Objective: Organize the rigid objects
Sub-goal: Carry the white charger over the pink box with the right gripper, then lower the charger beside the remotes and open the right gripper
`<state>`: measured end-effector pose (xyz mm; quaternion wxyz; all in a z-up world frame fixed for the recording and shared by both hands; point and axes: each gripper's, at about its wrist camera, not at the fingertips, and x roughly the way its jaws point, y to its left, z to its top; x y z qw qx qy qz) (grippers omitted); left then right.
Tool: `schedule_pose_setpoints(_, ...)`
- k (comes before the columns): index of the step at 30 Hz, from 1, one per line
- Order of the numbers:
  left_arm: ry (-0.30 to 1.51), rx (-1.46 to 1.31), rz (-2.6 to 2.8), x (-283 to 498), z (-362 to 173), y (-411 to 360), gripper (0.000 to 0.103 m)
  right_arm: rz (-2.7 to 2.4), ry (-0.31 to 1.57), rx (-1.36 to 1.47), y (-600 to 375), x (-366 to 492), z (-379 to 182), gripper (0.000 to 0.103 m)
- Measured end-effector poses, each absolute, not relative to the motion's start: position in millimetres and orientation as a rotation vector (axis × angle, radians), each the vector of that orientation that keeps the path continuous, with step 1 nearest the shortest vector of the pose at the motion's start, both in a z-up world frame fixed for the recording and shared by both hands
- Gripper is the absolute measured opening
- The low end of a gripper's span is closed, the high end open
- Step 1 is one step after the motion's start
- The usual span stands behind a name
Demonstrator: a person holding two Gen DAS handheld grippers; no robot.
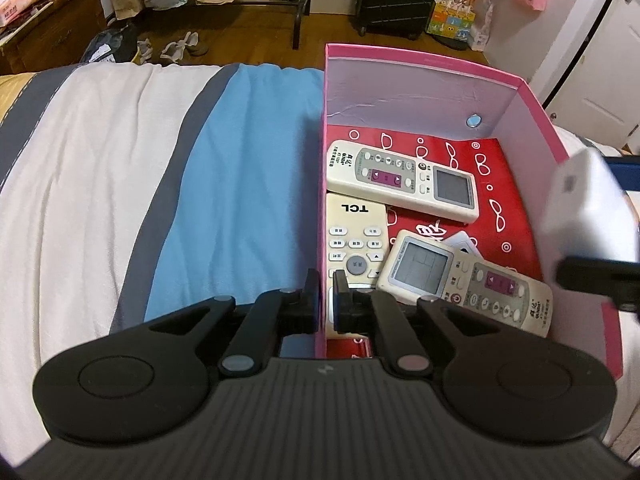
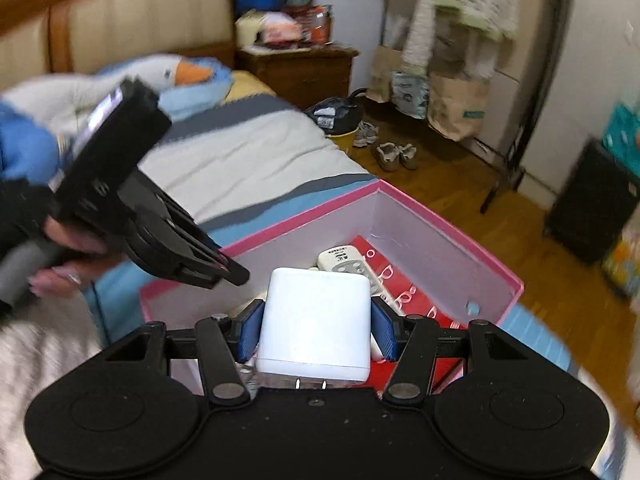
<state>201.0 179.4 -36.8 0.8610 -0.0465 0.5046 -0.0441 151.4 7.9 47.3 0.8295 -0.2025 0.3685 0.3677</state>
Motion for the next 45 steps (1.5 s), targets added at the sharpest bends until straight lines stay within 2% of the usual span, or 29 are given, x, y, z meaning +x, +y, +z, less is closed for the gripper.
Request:
schedule_pose_setpoints(6, 1.059, -0.095, -0.104, 202, -37, 180, 0.005, 0.812, 0.979, -0.451, 30, 184, 17, 0.061)
schedule_pose_setpoints(20, 1.047, -0.094, -0.111, 202, -40, 180, 0.005, 0.594, 1.189, -0.249, 23, 235, -15, 0.060)
schedule_pose_setpoints(30, 1.043, -0.092, -0.113, 201, -41, 179, 0.005, 0.501, 1.128, -0.541, 36, 226, -28, 0.060)
schedule_pose_setpoints(36, 1.042, -0.085, -0.115, 201, -42, 178, 0.006, 0.553, 0.960, -0.279, -13, 208, 34, 0.068)
schedule_pose_setpoints(38, 1.040, -0.092, -0.113, 201, -43, 178, 0.006, 0.532, 0.890, -0.181, -41, 198, 58, 0.080)
schedule_pose_setpoints(40, 1.045, -0.099, -0.112, 201, -43, 178, 0.006, 0.502, 0.831, -0.134, -67, 189, 75, 0.085)
schedule_pose_setpoints(45, 1.052, -0.085, -0.105, 202, -41, 177, 0.006, 0.463, 0.810, -0.071, -124, 176, 91, 0.085)
